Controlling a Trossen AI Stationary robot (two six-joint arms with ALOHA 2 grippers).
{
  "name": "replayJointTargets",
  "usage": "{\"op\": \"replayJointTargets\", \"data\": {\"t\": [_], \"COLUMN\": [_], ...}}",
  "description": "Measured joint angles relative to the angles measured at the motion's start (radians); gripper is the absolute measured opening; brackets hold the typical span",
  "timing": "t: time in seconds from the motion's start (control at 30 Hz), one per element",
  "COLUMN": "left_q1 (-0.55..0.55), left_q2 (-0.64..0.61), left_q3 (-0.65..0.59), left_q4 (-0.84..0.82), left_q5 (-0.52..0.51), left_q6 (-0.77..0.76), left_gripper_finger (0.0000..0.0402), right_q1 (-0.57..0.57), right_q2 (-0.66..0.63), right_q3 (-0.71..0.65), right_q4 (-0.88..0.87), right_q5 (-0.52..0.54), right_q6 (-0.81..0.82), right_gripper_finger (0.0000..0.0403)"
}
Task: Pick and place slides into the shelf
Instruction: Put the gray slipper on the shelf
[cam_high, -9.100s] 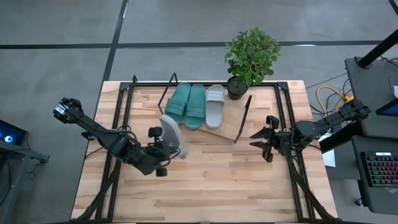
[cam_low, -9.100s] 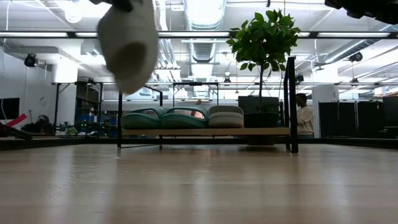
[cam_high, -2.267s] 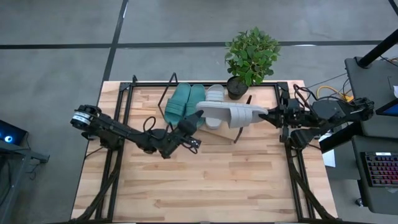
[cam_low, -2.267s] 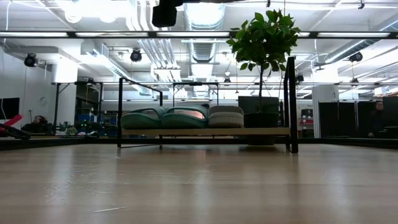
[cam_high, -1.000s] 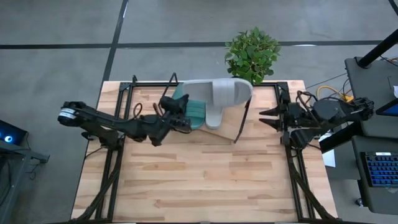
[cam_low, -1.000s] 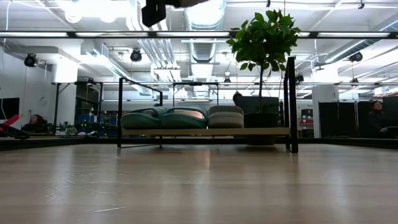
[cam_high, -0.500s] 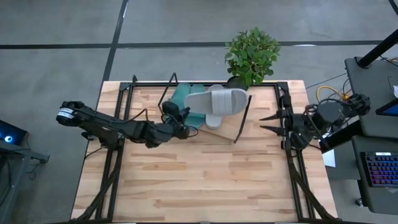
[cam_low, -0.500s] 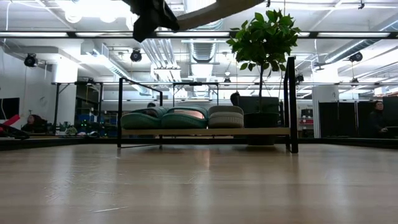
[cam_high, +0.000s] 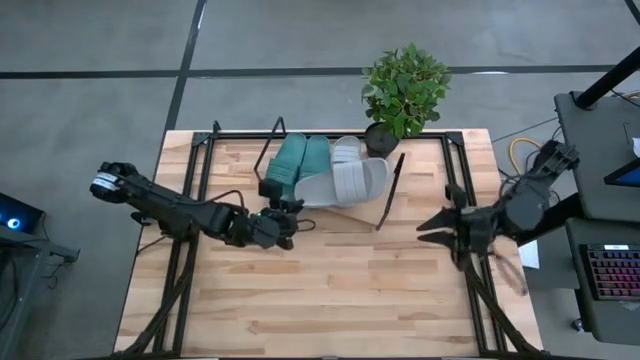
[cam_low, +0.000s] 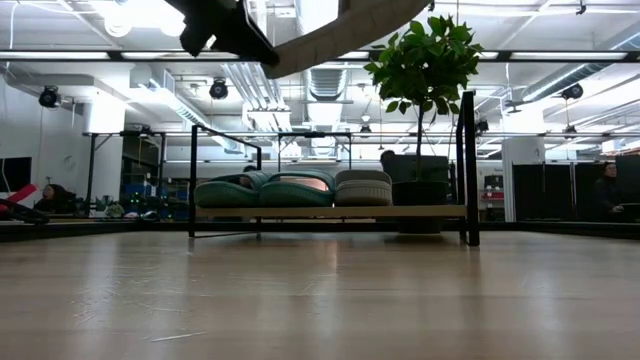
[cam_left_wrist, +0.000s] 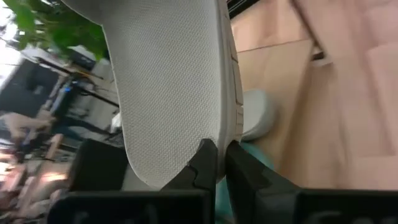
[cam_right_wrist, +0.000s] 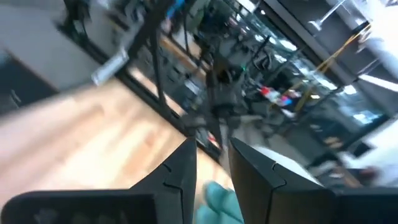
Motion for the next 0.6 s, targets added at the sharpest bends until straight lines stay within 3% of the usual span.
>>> {"op": "replayJointTargets", "data": {"t": [0.13,0.33,0.6], "left_q1": [-0.031,-0.07,-0.1], "left_q2": [0.0,0.003,0.014], "left_q3": [0.0,0.0,0.0], "left_q4": [0.001,-0.004,-0.023], "left_q5": [0.006,0.006,0.025], "left_q6": [-0.025,-0.114,-0.18], "left_gripper_finger": [0.0,0.0,0.0], "right_q1": [0.043,0.062,0.063], "right_q2": [0.069,0.207,0.349], "right_q3": [-0.031,-0.024,0.032], "right_q4": [0.005,0.007,0.001], "right_q5": [0.144,0.38,0.396], "right_q6": [-0.107,-0.141,-0.219], "right_gripper_finger": [0.0086,0.009,0.016]}}
